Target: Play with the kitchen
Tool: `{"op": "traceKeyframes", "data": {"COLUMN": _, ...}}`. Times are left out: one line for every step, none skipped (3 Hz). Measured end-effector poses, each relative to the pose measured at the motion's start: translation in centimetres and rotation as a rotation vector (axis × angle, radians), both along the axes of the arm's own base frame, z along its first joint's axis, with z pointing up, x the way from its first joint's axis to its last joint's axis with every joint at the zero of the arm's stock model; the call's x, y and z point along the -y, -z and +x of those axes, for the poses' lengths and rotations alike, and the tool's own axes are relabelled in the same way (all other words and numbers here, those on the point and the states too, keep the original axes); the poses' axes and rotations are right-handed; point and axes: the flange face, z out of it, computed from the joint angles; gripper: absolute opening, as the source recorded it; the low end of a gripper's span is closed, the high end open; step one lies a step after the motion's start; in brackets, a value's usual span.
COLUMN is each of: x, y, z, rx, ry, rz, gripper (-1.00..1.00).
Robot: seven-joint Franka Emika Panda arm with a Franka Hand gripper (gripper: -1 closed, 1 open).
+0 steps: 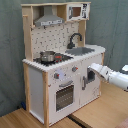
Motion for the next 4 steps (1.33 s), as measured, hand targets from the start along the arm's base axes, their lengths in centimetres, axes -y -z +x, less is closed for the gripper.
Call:
{"op": "traceKeyframes", "data": {"x": 0.5, "y": 0.2, "z": 1.7, "rx": -0.019, "ry": -0.005, "rz": 0.021, "gripper": 1.00}}
{"op": "traceKeyframes", "data": {"x": 1.1, "y": 0.3, "z": 3.4, "rx": -0.037, "ry": -0.009, "rz": 0.040, "gripper": 1.00}}
{"op": "traceKeyframes", "data": {"x": 1.6, "y": 0.3, "z": 5.0, "rx": -0.054, "ry": -0.020, "rz": 0.054, "gripper": 1.00}}
{"op": "traceKeyframes", "data": {"x": 1.9, "y": 0.3, "z": 6.5, "rx": -0.072, "ry": -0.039, "rz": 0.061, "gripper": 1.00}}
